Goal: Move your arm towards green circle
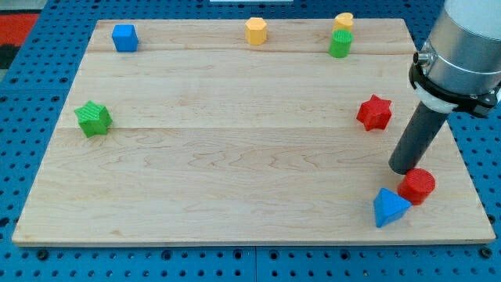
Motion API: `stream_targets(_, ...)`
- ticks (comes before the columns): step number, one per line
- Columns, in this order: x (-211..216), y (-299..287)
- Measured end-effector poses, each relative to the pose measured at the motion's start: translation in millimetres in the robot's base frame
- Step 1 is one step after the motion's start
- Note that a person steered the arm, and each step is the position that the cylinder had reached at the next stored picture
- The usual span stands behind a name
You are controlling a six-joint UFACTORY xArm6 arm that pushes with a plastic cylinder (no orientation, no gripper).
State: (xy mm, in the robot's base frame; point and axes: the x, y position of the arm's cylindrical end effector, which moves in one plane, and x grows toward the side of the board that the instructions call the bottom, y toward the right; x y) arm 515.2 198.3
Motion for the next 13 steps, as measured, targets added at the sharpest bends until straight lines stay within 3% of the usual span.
stream_targets(3, -2.0, -23.5)
stream_targets(7, -85.6, -164.6)
stream_targets(11, -214.3, -119.9)
stream_targets(13, -254.0, -119.5)
